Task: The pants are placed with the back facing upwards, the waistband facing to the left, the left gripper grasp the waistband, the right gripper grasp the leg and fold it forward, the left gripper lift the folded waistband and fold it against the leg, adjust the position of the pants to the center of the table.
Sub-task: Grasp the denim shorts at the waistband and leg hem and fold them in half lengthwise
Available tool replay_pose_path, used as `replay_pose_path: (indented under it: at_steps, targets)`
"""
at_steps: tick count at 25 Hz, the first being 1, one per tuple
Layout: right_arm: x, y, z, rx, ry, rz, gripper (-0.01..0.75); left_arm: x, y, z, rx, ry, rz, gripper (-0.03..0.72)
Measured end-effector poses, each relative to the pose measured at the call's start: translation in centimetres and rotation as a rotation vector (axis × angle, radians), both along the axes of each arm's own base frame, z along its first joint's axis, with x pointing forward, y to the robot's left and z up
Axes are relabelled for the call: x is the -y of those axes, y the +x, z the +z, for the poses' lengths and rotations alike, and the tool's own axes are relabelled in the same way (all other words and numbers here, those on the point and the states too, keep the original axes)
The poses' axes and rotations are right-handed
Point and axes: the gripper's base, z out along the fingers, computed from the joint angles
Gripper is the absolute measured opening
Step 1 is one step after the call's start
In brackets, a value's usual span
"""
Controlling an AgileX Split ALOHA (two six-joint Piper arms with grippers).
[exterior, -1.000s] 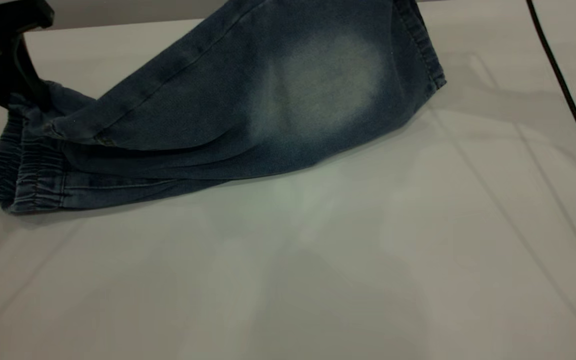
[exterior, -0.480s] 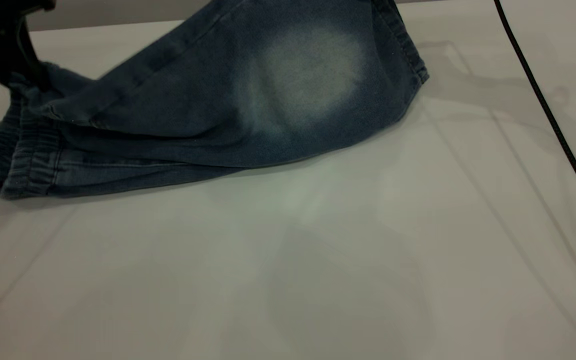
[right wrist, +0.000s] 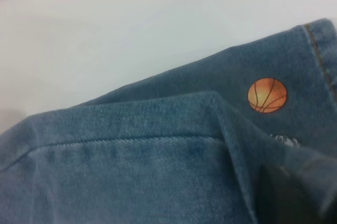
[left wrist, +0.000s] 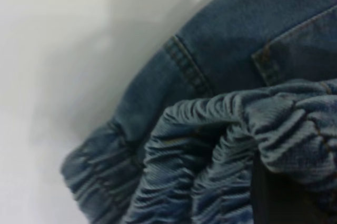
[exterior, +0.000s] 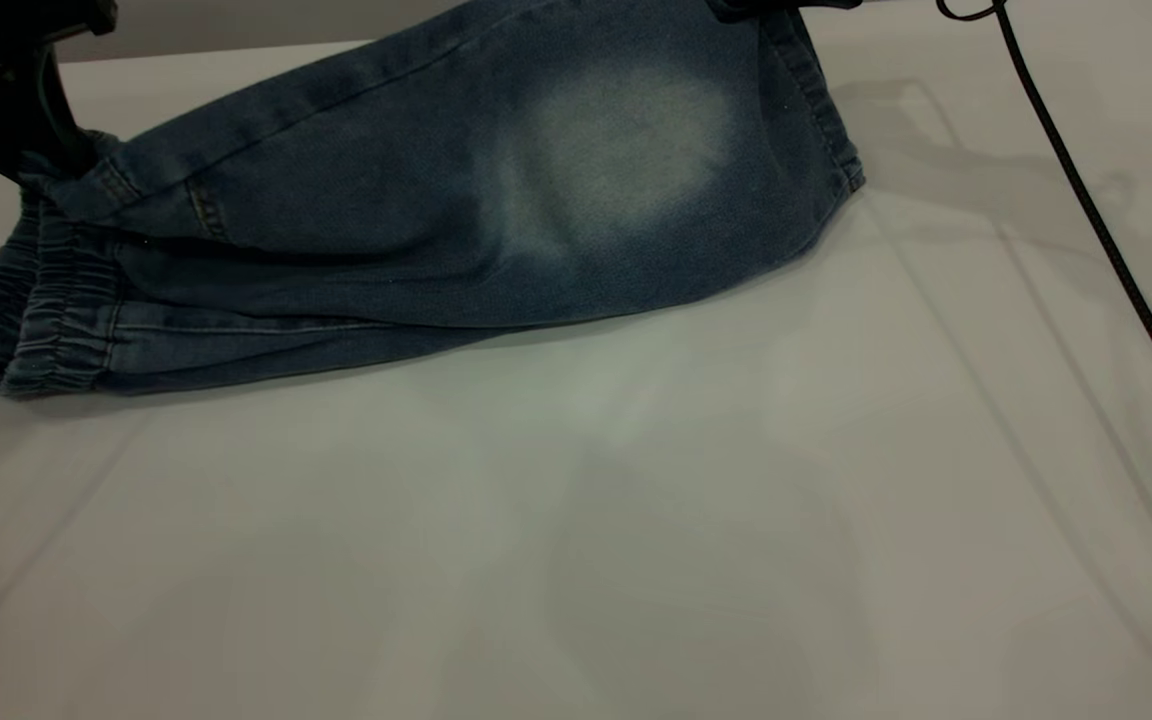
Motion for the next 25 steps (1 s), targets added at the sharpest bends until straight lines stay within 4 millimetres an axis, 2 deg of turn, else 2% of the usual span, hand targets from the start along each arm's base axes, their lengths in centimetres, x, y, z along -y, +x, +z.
replay_pose_path:
  at_steps: [3, 6, 8, 11, 14, 16, 21, 25]
  targets:
    - [0.0, 0.0, 0.0, 0.001, -0.003, -0.004, 0.156, -0.2, 0.1, 0.0, 0.018, 0.034, -0.022, 0.15]
    - [0.1, 0.1, -0.1, 0.004, -0.012, -0.015, 0.274, -0.6, 0.3, 0.0, 0.035, 0.08, -0.056, 0.202]
    - [0.1, 0.1, -0.1, 0.001, -0.01, -0.019, 0.349, -0.7, 0.3, 0.0, 0.039, 0.098, -0.068, 0.277]
    - [0.2, 0.1, -0.1, -0.001, -0.01, -0.023, 0.422, -0.8, 0.5, 0.1, 0.065, 0.113, -0.076, 0.396]
    - [0.1, 0.1, 0.0, -0.014, 0.005, -0.02, 0.449, -0.8, 1.0, 0.2, 0.117, 0.117, -0.07, 0.484]
    - [0.0, -0.1, 0.0, -0.02, 0.018, -0.006, 0.453, -0.9, 1.2, 0.4, 0.149, 0.119, -0.066, 0.518]
    - [-0.3, -0.4, 0.1, -0.039, 0.049, 0.029, 0.456, -0.8, 2.1, 2.5, 0.19, 0.118, -0.063, 0.531]
    - [-0.4, -0.8, 0.6, -0.072, 0.039, 0.052, 0.456, -0.8, 2.1, 5.2, 0.168, 0.114, -0.075, 0.531]
